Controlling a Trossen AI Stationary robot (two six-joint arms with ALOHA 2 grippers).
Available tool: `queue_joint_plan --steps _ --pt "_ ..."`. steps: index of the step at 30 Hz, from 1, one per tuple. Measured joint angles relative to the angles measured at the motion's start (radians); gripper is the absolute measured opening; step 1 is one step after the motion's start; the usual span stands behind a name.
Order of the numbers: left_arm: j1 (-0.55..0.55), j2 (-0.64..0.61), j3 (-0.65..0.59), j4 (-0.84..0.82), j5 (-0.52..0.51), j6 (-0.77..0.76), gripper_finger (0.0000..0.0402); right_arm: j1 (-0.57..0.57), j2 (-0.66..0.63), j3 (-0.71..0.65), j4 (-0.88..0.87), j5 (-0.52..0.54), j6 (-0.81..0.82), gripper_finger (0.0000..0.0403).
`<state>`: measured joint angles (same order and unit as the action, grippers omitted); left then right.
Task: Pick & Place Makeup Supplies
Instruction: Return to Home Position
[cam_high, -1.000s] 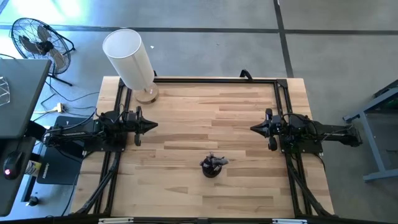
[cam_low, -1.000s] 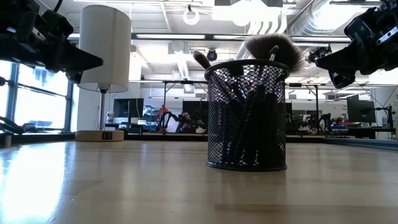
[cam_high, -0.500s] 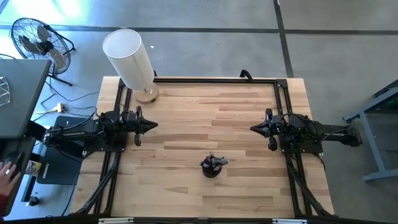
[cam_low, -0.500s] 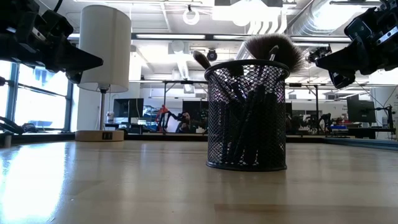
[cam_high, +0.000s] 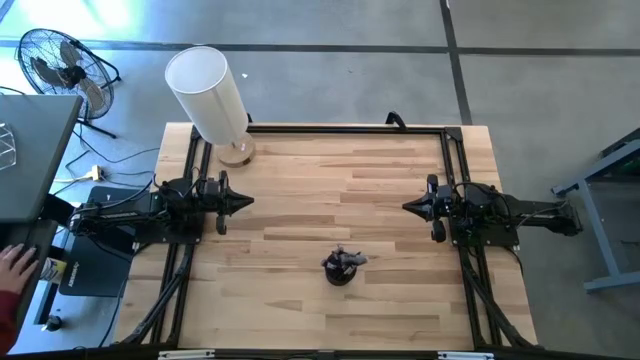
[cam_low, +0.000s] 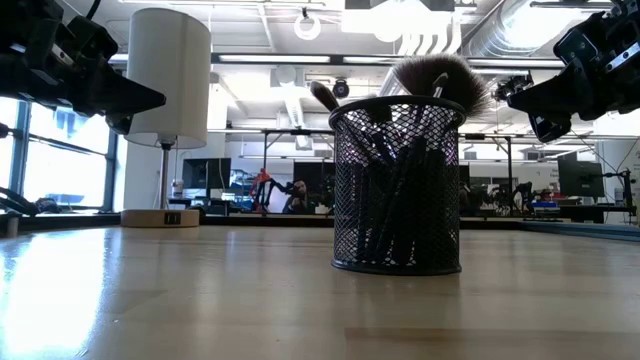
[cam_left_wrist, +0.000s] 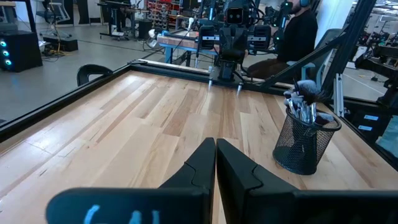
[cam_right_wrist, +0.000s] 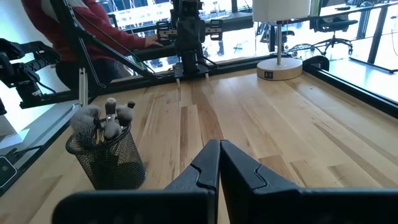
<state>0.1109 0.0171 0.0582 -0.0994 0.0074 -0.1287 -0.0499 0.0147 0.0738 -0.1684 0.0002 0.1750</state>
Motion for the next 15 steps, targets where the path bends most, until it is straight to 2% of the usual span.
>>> queue_joint_plan --steps 15 --pt "0.000 0.000 0.000 0.000 0.000 0.000 0.0012 0.000 0.000 0.000 0.000 0.000 0.000 0.0003"
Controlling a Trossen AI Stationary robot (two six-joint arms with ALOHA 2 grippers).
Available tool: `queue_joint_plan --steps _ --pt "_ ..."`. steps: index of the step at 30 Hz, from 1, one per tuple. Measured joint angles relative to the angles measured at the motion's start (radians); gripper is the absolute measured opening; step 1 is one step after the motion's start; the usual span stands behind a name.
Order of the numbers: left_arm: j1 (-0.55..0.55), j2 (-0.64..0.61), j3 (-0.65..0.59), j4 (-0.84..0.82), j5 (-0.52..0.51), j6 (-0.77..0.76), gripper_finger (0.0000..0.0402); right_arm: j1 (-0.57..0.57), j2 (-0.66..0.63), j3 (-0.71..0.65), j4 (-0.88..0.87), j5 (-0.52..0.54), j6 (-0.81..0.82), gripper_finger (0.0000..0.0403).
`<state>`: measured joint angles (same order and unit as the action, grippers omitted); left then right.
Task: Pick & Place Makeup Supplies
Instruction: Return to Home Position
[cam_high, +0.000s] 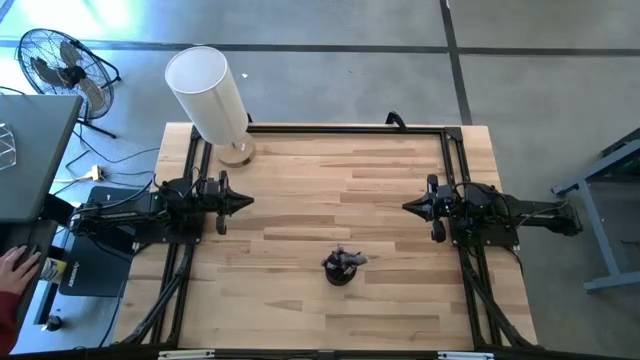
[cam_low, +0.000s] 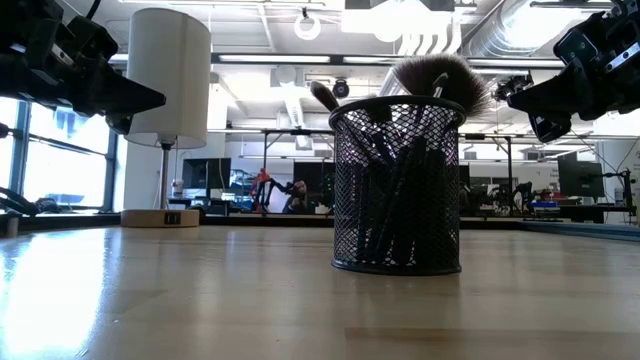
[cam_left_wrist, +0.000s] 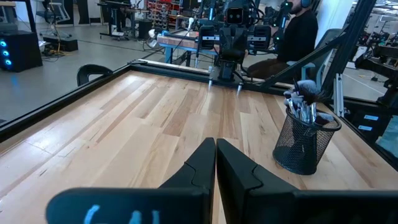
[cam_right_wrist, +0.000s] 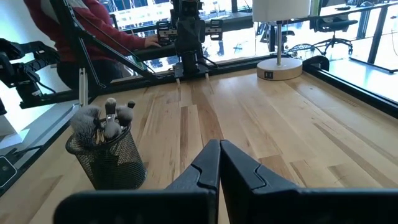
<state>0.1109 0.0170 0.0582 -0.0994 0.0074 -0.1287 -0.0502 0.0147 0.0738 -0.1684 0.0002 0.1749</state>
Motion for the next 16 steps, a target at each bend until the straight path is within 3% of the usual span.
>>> queue_joint_plan --steps 16 --pt "0.000 0.000 0.000 0.000 0.000 0.000 0.0012 0.000 0.000 0.000 0.000 0.000 0.000 0.0009"
